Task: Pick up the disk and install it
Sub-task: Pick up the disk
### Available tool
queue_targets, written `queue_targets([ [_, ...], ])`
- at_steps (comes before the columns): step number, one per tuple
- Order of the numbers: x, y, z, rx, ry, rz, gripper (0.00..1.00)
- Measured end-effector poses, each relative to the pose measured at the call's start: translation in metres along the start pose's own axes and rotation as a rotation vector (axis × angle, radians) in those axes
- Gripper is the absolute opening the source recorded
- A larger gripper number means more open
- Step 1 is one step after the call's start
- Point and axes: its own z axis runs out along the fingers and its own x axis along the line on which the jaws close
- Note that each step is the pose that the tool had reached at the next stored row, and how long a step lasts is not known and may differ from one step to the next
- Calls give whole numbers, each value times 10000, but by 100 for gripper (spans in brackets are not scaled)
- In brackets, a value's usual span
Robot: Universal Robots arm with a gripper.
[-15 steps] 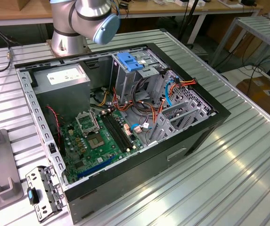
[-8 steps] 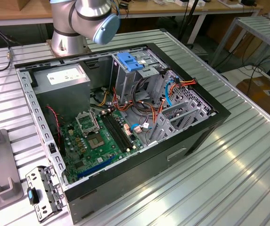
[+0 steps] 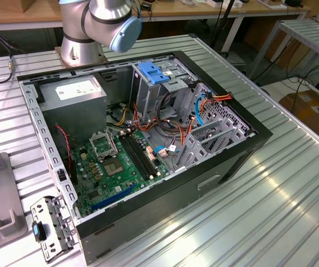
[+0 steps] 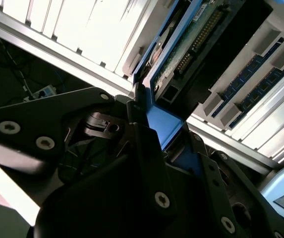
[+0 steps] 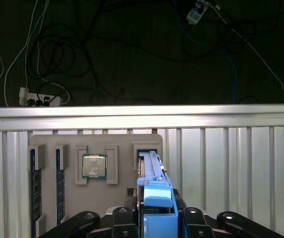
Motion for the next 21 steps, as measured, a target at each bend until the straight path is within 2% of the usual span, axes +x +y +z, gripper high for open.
queue_targets([
  [7,-2,0,-40,-1,1,0,37],
  [21,-3,0,-71,0,0,0,37],
])
